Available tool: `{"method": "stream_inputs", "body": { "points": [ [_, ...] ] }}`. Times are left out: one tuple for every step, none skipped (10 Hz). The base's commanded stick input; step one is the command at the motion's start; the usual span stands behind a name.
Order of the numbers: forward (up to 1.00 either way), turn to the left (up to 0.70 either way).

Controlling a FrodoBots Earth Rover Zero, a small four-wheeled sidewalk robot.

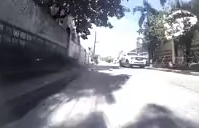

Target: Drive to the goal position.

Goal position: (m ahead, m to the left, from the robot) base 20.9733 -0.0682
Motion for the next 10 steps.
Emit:
{"method": "stream_inputs", "body": {
  "points": [
    [1.00,0.00],
    [1.00,0.00],
    [1.00,0.00],
    [1.00,0.00],
    [1.00,0.00],
    [1.00,0.00],
    [1.00,0.00],
    [1.00,0.00],
    [1.00,0.00],
    [1.00,0.00]
  ]
}}
